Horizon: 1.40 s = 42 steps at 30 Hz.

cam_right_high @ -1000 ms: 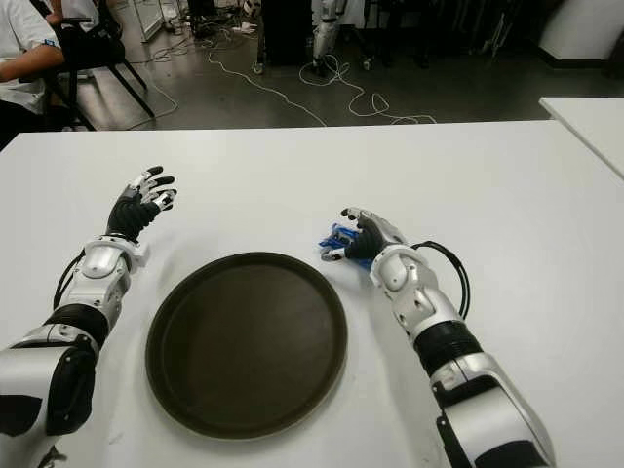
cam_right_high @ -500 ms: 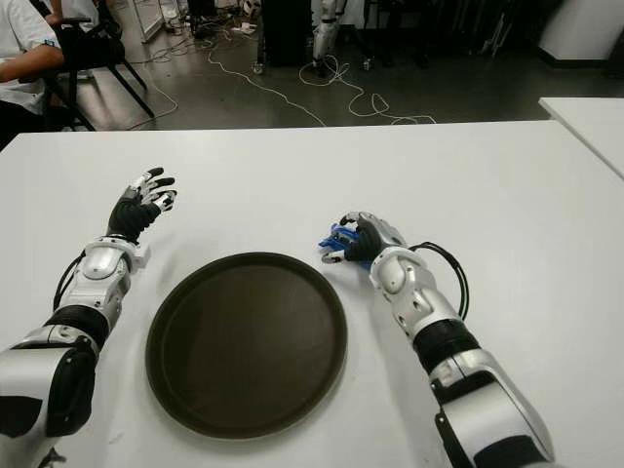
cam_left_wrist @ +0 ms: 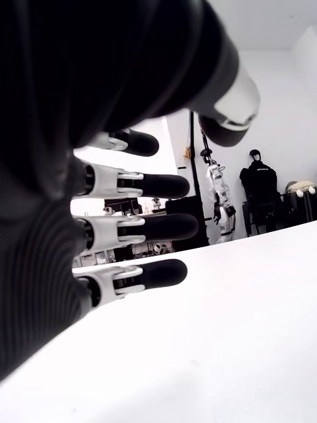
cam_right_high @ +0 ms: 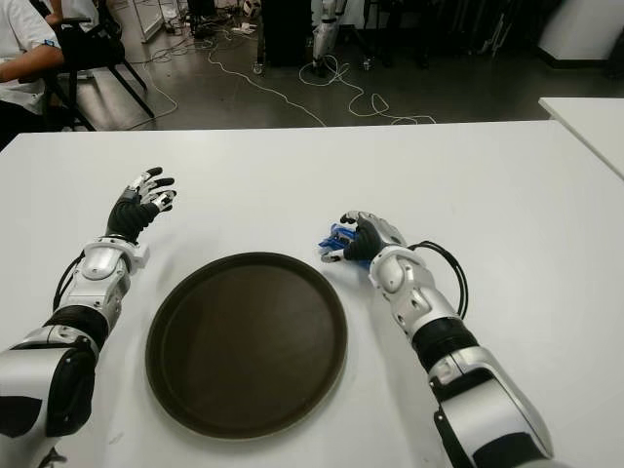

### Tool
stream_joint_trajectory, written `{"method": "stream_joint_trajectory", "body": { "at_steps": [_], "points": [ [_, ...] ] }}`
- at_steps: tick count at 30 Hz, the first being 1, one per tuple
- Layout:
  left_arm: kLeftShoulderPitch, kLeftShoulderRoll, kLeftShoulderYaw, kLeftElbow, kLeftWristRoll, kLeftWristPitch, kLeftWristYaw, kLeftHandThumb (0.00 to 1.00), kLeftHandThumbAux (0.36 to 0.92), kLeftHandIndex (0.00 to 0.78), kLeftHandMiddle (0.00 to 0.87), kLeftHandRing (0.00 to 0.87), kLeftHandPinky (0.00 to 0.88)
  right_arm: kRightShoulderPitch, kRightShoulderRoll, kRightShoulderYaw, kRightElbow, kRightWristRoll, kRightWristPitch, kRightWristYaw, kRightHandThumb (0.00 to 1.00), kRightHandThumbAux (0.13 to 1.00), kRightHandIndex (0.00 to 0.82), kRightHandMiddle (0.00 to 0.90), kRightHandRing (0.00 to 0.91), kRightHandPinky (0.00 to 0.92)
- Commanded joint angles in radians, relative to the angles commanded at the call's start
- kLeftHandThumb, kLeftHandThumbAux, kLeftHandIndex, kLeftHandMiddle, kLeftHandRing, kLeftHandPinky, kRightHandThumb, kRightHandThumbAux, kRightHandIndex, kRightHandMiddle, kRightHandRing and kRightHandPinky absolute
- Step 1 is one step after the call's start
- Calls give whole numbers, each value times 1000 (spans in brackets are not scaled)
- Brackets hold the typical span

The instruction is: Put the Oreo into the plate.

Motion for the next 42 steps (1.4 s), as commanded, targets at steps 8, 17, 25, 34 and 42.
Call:
{"method": "stream_joint_trajectory", "body": {
  "at_steps": [8,17,25,34,42],
  "points": [
    [0,0,2,-1,1,2,0,187,674,111,202,197,218,-4,-2,11,7,-20,4,-20,0,664,222,226,203,147],
    [1,1,1,-3,3,-2,0,177,660,112,202,199,220,-3,-5,18,1,-28,11,-21,0,652,228,216,193,141],
    [1,2,1,-4,3,-1,3,184,669,122,211,204,227,-3,-8,24,-6,-31,22,-14,0,648,217,206,185,140],
    [3,1,0,-7,5,-7,11,187,669,127,217,211,229,-3,-14,30,-5,-32,17,-18,0,647,250,224,197,134],
    [5,0,4,-8,0,-9,8,184,662,130,221,215,233,0,-25,55,-18,-60,19,-22,0,672,281,245,225,180]
  ]
}}
